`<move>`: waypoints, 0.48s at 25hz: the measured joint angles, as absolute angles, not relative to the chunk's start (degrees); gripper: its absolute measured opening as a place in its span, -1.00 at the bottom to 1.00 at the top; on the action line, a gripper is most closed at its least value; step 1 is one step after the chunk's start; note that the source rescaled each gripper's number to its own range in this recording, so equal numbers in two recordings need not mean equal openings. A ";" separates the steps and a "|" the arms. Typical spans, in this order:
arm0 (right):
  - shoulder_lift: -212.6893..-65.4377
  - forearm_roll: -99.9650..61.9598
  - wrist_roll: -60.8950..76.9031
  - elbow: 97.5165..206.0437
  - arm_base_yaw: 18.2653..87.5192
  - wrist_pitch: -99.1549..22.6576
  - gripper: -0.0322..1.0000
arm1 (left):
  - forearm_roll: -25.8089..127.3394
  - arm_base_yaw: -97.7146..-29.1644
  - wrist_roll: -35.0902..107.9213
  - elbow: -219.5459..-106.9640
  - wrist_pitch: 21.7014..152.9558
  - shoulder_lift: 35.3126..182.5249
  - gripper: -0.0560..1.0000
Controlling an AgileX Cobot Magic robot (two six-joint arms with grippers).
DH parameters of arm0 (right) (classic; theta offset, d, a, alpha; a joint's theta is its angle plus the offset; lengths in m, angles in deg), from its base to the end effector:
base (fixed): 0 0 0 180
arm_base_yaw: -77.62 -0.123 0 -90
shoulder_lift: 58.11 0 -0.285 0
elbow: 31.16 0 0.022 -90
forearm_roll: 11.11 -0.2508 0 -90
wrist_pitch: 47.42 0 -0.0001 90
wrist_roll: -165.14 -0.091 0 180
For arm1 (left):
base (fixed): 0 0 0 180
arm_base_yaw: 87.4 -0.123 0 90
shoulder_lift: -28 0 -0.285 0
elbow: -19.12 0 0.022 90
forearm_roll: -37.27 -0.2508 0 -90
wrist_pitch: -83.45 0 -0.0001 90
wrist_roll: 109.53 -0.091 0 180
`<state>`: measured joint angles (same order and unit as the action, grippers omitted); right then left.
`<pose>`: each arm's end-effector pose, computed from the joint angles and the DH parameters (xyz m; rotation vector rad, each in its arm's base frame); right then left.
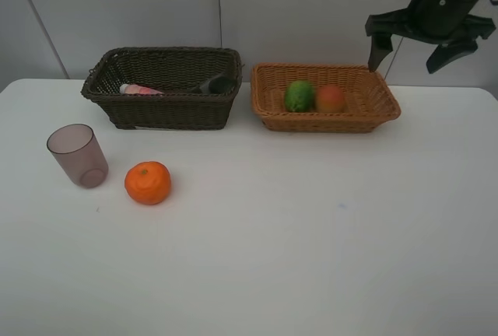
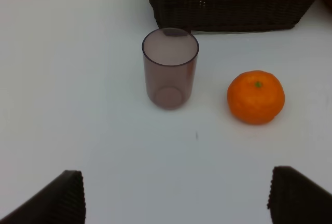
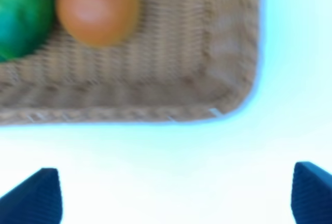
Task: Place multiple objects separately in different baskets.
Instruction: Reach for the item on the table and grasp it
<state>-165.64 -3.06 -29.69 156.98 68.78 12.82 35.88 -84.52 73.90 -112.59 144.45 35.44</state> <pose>0.3659 0.0457 0.2910 0.0783 2.7647 -0.0804 -0.0064 0.0023 0.2783 -0.0111 2.0373 -0.0401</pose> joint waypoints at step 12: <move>-129.01 -7.40 -24.00 133.88 72.81 13.34 0.88 | 35.88 -84.52 73.90 -112.59 144.45 35.44 0.84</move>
<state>-129.01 -7.40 -24.00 133.88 72.81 13.34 35.88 -84.52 73.90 -112.59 144.45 35.44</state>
